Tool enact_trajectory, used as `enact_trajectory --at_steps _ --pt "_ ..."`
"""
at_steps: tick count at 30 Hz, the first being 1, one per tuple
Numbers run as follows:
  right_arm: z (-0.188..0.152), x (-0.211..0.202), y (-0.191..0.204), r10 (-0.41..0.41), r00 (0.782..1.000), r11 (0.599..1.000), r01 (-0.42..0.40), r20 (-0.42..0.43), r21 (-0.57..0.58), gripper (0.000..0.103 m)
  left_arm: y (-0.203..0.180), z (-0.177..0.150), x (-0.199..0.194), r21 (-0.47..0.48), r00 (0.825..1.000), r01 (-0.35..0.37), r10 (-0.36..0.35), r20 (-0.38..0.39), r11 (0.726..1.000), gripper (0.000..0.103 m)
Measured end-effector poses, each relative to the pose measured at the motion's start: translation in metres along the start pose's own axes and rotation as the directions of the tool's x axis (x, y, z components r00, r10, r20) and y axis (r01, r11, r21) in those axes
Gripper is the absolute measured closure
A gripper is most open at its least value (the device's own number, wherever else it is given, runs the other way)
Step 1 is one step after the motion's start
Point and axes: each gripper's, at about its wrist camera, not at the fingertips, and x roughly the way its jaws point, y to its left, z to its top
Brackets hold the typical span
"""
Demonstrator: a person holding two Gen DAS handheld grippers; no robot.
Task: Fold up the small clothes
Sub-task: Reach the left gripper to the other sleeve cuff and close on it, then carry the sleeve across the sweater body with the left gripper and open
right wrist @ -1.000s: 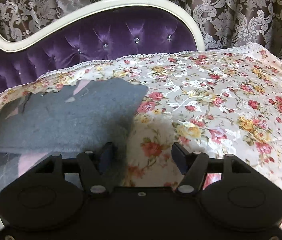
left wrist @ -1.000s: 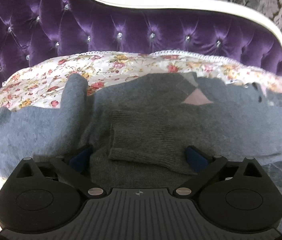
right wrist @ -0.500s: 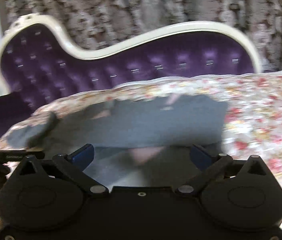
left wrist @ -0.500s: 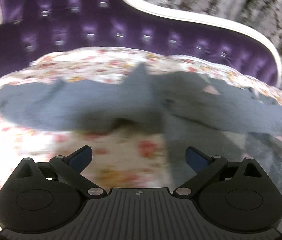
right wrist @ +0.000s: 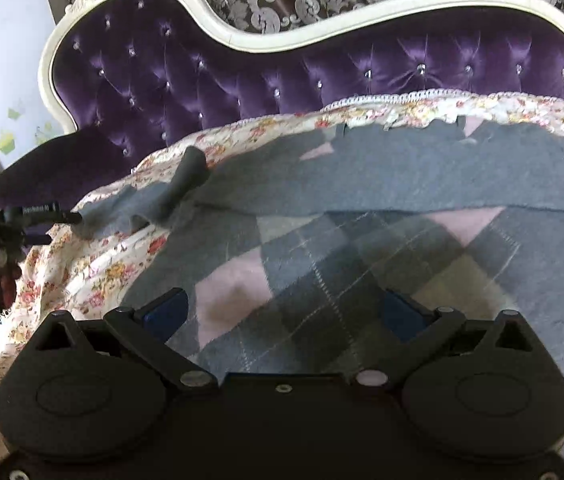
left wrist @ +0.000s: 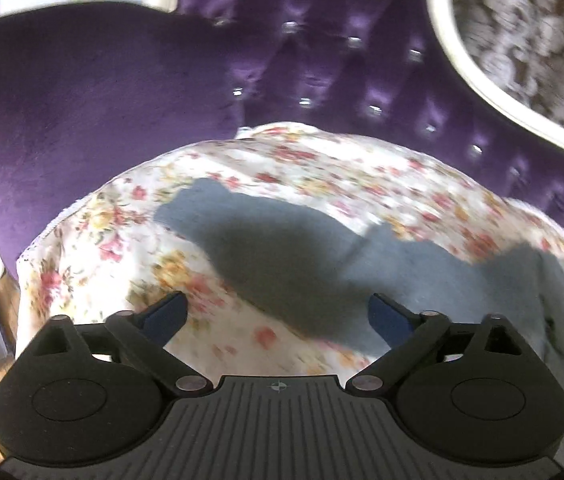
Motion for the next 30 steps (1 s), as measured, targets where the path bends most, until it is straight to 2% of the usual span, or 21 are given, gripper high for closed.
enact_trajectory --at_steps 4,10,13,14,15,16,17,19,21,25,30 --pt "-0.005 0.004 0.003 -0.012 1.000 0.999 0.013 0.008 -0.032 0.000 0.020 0.007 0.023 -0.069 0.999 0.024 -0.027 -0.040 0.997 0.019" --pt "-0.006 0.006 0.001 -0.004 1.000 0.999 0.005 0.014 -0.034 0.000 0.020 0.018 0.038 -0.053 0.999 0.053 -0.054 -0.007 0.997 0.019" --pt "-0.007 0.006 0.001 -0.001 1.000 0.999 0.001 0.021 -0.032 0.000 0.019 0.025 0.047 -0.049 0.998 0.063 -0.063 0.002 0.997 0.028" --pt "-0.007 0.005 0.001 -0.002 1.000 0.999 0.003 0.021 -0.034 0.000 0.019 0.027 0.049 -0.056 0.998 0.059 -0.059 0.007 0.997 0.039" --pt "-0.007 0.006 0.002 -0.004 1.000 0.999 0.004 0.021 -0.036 0.000 0.019 0.029 0.050 -0.063 0.999 0.052 -0.051 0.011 0.997 0.061" --pt "-0.008 0.006 0.002 -0.005 1.000 0.999 0.006 0.021 -0.038 0.000 0.020 0.030 0.052 -0.074 0.999 0.046 -0.045 0.010 0.996 0.090" --pt "-0.008 0.006 0.002 -0.007 1.000 0.999 0.008 0.021 -0.040 0.000 0.021 0.031 0.054 -0.087 0.998 0.055 -0.056 -0.003 0.995 0.093" --pt "-0.008 0.006 0.002 -0.008 1.000 0.999 0.009 0.022 -0.043 0.000 0.024 0.032 0.052 -0.132 0.996 0.086 -0.085 0.011 0.988 0.094" --pt "-0.008 0.006 0.002 -0.006 1.000 0.999 0.007 0.023 -0.041 0.000 0.021 0.034 0.042 -0.134 0.996 0.085 -0.079 0.047 0.987 0.095" --pt "-0.009 0.006 0.000 0.004 1.000 1.000 -0.003 0.027 -0.030 0.000 0.007 0.047 0.003 -0.078 0.987 0.105 -0.094 0.129 0.991 0.095" --pt "-0.008 0.004 -0.004 0.022 0.999 1.000 -0.022 0.035 -0.010 0.000 -0.023 0.076 -0.057 0.028 0.961 0.147 -0.150 0.232 0.989 0.095"
